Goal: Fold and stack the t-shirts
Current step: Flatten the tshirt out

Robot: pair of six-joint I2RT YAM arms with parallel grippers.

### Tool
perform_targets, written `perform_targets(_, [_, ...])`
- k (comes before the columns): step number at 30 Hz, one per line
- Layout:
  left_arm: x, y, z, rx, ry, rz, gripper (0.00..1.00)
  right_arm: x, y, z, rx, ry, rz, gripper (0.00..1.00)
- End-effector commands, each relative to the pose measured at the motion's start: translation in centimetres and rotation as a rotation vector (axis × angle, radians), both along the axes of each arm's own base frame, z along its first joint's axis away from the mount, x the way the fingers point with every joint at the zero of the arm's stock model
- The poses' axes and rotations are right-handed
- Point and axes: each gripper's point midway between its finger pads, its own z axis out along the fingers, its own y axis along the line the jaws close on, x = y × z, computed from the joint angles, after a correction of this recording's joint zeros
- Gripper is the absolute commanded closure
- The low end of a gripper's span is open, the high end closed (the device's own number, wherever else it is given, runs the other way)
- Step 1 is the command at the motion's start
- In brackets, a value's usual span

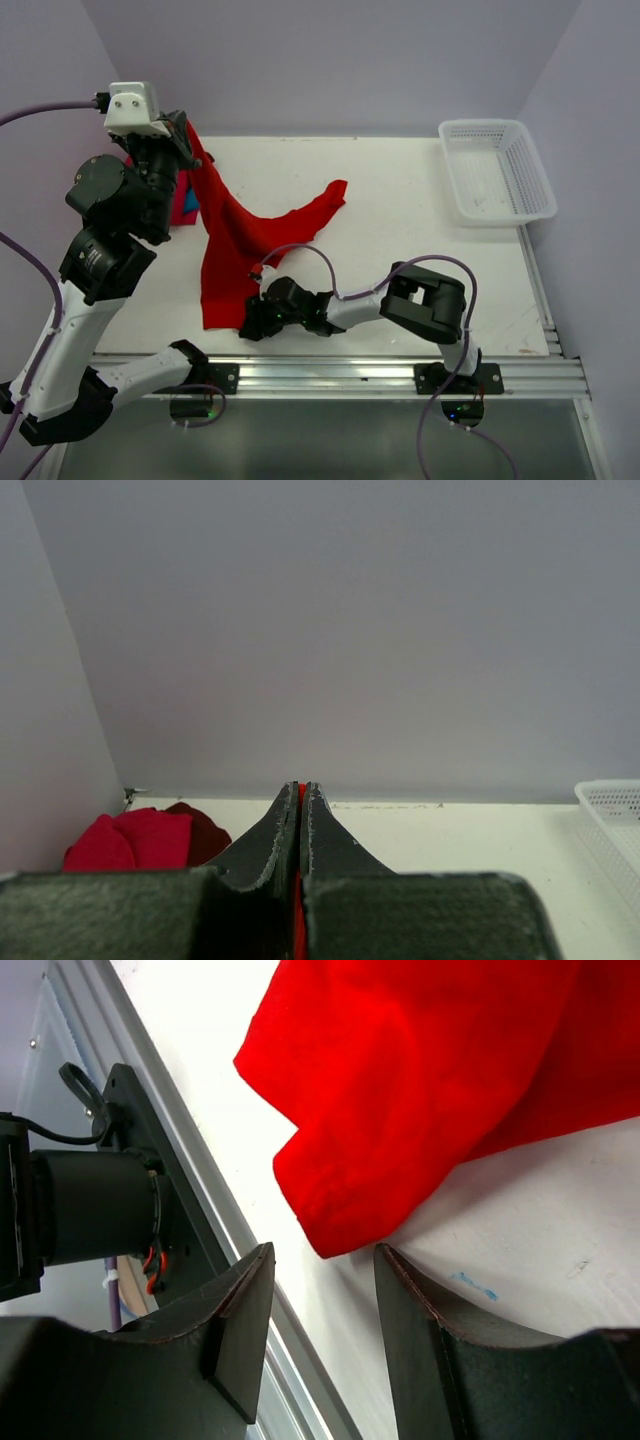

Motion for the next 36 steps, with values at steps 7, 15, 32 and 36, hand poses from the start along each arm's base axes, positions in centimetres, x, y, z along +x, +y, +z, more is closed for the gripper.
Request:
perform_targets(7, [-0.4,0.3,1.3,-0.038,-0.050,0.005,1.00,1.8,-3.1,-4.0,-0.201,-0.062,-0.093,0.45])
perform_targets(15, [-0.5,0.4,1.2,-0.038,-0.049,0.007,1.00,3.3,-2.5,-4.6,-0.219,-0.076,-0.172,0.49])
perform_targets(32, [-0.7,0.9,0.9,-0.006,-0.043,0.026,1.00,4.7,-6.4,2.7,-0.197,-0.206,-0.253,1.00])
perform_targets(36, [-0.6,0.8,0.4,-0.010,-0.039,0.026,1.00,7.9,-10.9,11.1,-0.231,-0.413,-0.405,1.00])
